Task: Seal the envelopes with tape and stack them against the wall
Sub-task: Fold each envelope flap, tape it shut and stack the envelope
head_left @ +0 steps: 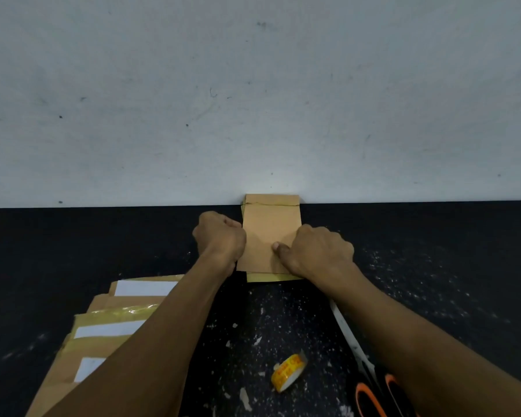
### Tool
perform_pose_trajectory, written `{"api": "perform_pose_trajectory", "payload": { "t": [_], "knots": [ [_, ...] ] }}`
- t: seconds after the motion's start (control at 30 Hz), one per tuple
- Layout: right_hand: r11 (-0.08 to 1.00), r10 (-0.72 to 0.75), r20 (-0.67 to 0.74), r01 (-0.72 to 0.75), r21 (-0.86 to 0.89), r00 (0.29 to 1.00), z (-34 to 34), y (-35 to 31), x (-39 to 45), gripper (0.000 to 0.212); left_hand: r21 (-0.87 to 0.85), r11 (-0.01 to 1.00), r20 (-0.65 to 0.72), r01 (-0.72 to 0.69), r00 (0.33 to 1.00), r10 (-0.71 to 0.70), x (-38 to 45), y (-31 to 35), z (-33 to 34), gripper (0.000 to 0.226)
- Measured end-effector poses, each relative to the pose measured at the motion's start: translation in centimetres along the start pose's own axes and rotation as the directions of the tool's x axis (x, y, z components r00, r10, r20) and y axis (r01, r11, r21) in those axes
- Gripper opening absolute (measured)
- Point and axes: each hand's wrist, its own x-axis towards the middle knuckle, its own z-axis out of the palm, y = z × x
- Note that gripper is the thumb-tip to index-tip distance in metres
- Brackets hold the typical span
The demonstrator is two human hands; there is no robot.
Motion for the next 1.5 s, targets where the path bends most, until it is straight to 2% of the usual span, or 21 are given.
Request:
{"api": "perform_pose_trajectory", "payload": {
  "t": [0.1, 0.3, 0.43, 0.53, 0.63, 0.73, 0.8, 0.9, 0.97, 1.03, 1.13, 1.23, 1.3, 1.37, 1.5],
  "knots": [
    [0.999, -0.003, -0.003, 0.003, -0.033, 1.000, 0.0, 0.3, -0.1, 0.058, 0.038, 0.999, 0.027, -0.021, 0.999, 0.020, -0.2, 0.1, -0.4, 0.018],
    [1.000, 0.024, -0.064, -0.023, 0.020, 0.998, -0.1, 0.7, -1.4, 0.060, 0.081, 0.996, 0.132, -0.038, 0.991, 0.027, -1.5, 0.6, -1.4, 0.006],
    [0.994, 0.038, -0.017, -0.036, 0.105, 0.999, -0.1, 0.3, -2.1, 0.062, 0.020, 1.000, 0.247, -0.001, 0.969, -0.004, -2.3, 1.1, -1.6, 0.013],
    [0.981, 0.064, 0.018, -0.066, 0.185, 0.998, -0.1, 0.6, -2.3, 0.063, -0.013, 1.000, 0.274, 0.022, 0.962, -0.018, -2.9, 1.1, -2.0, 0.014],
    [0.970, 0.059, 0.026, -0.063, 0.236, 0.998, 0.0, 1.2, -2.7, 0.063, -0.005, 1.000, 0.293, -0.017, 0.956, 0.018, -4.1, 1.4, -3.0, 0.012],
    [0.964, -0.027, -0.032, 0.034, 0.264, 0.999, -0.1, 1.3, -3.7, 0.059, -0.018, 0.993, 0.308, -0.113, 0.945, 0.113, -5.5, 1.8, -4.8, 0.017],
    [0.943, -0.104, -0.106, 0.132, 0.306, 0.989, -0.4, 0.9, -5.2, 0.057, -0.032, 0.982, 0.322, -0.188, 0.928, 0.188, -6.9, 2.2, -6.8, 0.005],
    [0.868, -0.224, -0.221, 0.297, 0.398, 0.949, -0.4, -0.1, -8.7, 0.040, -0.003, 0.960, 0.358, -0.281, 0.896, 0.263, -9.2, 1.7, -10.6, 0.016],
    [0.820, -0.302, -0.266, 0.392, 0.417, 0.915, -0.2, -1.1, -11.7, 0.029, 0.085, 0.930, 0.318, -0.356, 0.895, 0.314, -10.9, 0.8, -13.5, 0.017],
    [0.797, -0.367, -0.277, 0.454, 0.399, 0.888, 0.1, -2.2, -14.6, 0.024, 0.215, 0.902, 0.235, -0.374, 0.916, 0.324, -12.4, -0.9, -16.1, 0.020],
    [0.773, -0.402, -0.256, 0.476, 0.420, 0.879, 1.3, -3.5, -17.5, 0.021, 0.435, 0.862, 0.111, -0.259, 0.966, 0.234, -13.8, -3.9, -19.1, 0.046],
    [0.768, -0.419, -0.240, 0.483, 0.420, 0.876, 2.6, -4.4, -19.2, 0.020, 0.651, 0.756, 0.045, -0.072, 0.997, 0.056, -14.4, -6.9, -20.9, 0.076],
    [0.771, -0.422, -0.232, 0.481, 0.416, 0.876, 3.0, -4.7, -19.9, 0.021, 0.655, 0.756, 0.030, 0.001, 0.999, -0.028, -14.9, -8.1, -21.4, 0.080],
    [0.777, -0.416, -0.233, 0.476, 0.412, 0.879, 3.1, -4.6, -20.4, 0.022, 0.595, 0.804, 0.014, 0.028, 0.999, -0.045, -15.4, -8.6, -21.6, 0.075],
    [0.785, -0.384, -0.229, 0.447, 0.429, 0.894, 2.8, -4.1, -21.4, 0.020, 0.468, 0.883, -0.057, -0.024, 0.997, 0.057, -15.8, -8.9, -21.9, 0.060]
  ]
}}
